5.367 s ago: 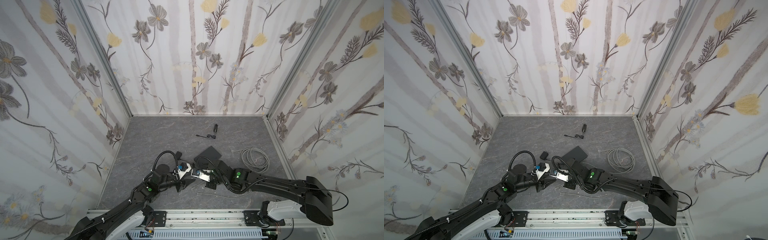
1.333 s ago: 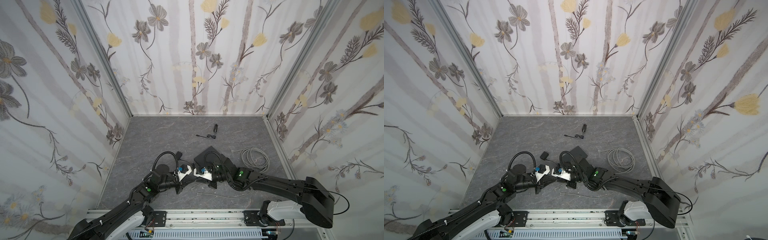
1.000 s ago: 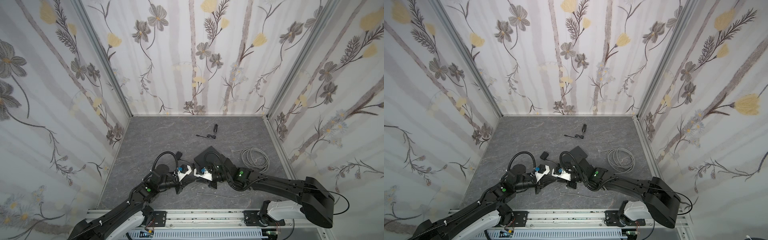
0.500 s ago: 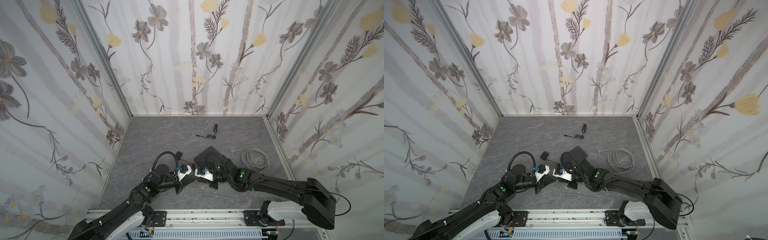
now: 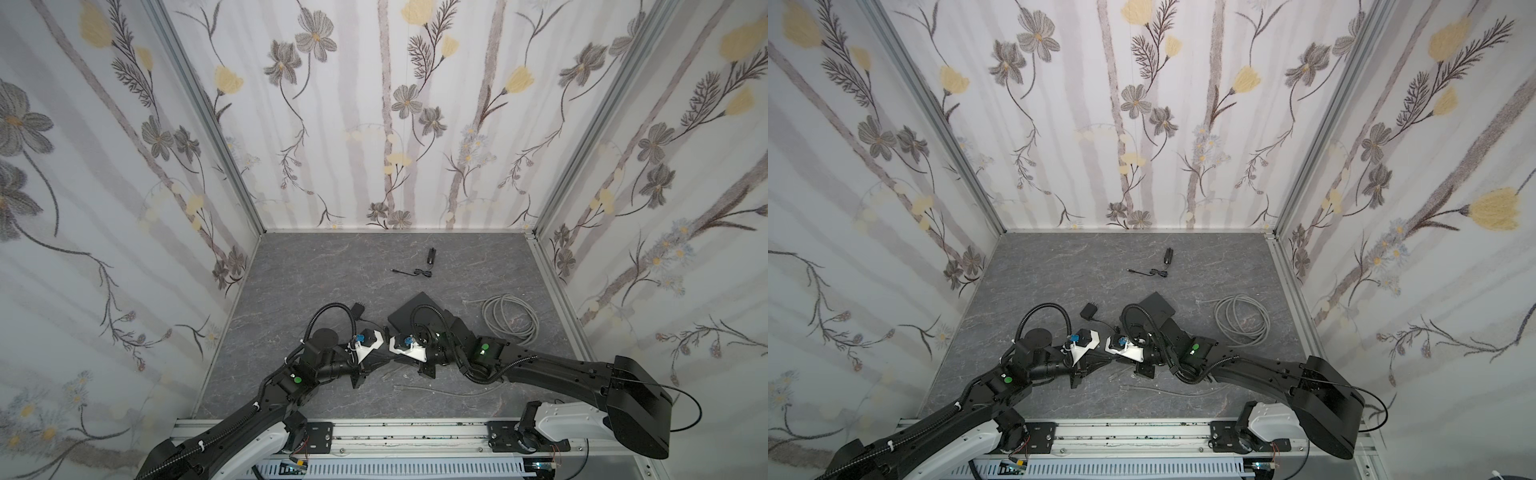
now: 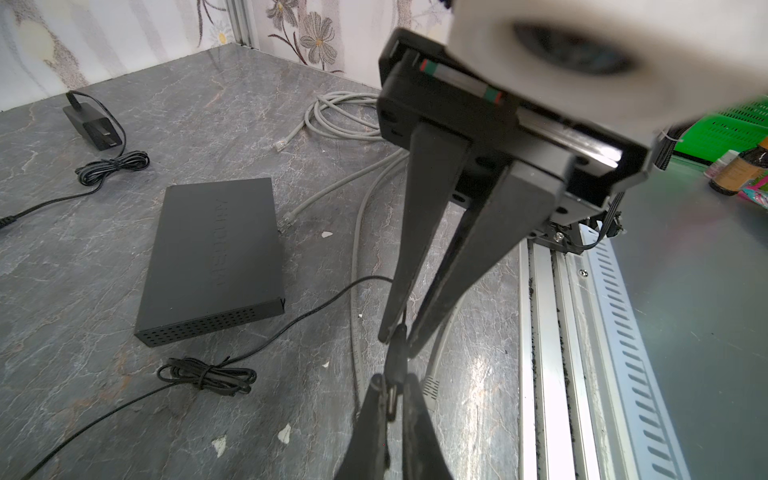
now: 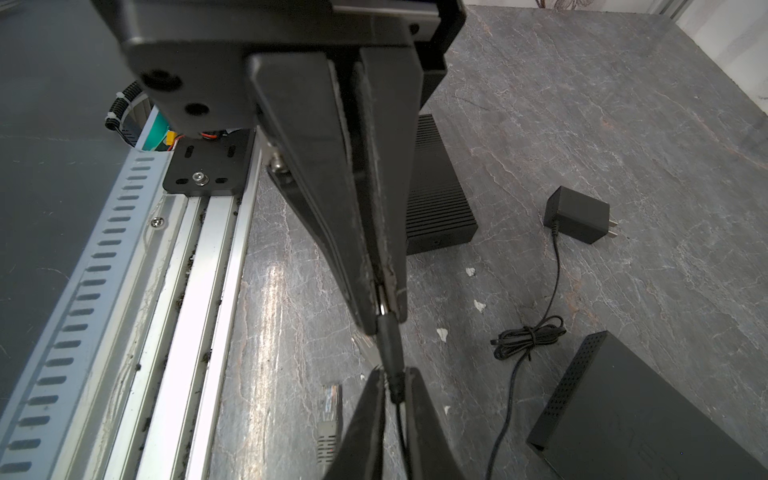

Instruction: Insert the plug into the switch port

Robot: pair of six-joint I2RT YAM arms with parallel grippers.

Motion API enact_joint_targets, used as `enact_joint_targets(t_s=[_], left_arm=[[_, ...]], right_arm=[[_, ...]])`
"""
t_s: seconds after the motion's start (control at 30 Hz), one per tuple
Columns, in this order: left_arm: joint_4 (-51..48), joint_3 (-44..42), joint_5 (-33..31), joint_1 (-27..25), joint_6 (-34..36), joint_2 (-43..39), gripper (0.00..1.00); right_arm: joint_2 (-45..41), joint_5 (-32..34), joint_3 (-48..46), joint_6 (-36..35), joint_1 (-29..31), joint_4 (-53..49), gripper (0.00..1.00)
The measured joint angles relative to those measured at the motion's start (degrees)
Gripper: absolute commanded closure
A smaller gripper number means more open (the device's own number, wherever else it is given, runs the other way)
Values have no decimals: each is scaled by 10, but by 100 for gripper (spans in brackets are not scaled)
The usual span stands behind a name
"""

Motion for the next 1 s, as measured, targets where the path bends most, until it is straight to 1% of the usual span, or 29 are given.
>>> enact_joint_targets(t_s=[0.03,0.1,0.17,0.2,0.23,0.27,0.3,0.4,0.47,0.5,0.57,0.63,0.67,0.77,0.83,0.9,1.0], left_arm=[[0,0,0,0,0,0,100],[0,0,-2,0,0,0,73],[7,-3,-9,0,-6,-3,65],[11,-7,-15,0,-18,-8,54],[16,-11,-21,1,-19,-14,33],[21,-16,-27,2,-25,-20,7],[27,-22,-38,3,-37,-30,0],[43,-42,-94,3,-92,-64,0],[40,-46,-166,3,-156,-98,0],[27,-42,-210,3,-193,-116,0],[-30,-15,-308,3,-283,-153,0],[-86,11,-382,5,-354,-185,0],[-115,22,-409,5,-384,-199,0],[-222,52,-474,6,-465,-226,0],[-285,69,-503,17,-513,-229,0],[-329,79,-515,38,-551,-211,0],[-369,86,-506,85,-588,-148,0]], right_arm=[[0,0,0,2,0,0,100],[0,1,0,4,0,0,100],[0,2,0,4,0,2,100],[-1,2,-1,5,0,4,100],[-3,2,-2,9,0,5,100],[-5,4,-5,9,0,6,100],[-9,9,-8,12,0,8,100],[-15,31,-20,25,-8,27,100],[-15,56,-24,39,-20,33,100],[-15,66,-24,46,-28,35,100],[-13,83,-21,61,-48,45,100],[-10,99,-10,72,-64,53,100],[-9,111,-5,74,-66,60,100],[0,120,-1,77,-63,82,100],[12,124,-1,79,-57,87,100],[23,132,-5,85,-49,93,100],[40,133,-17,91,-36,106,100]])
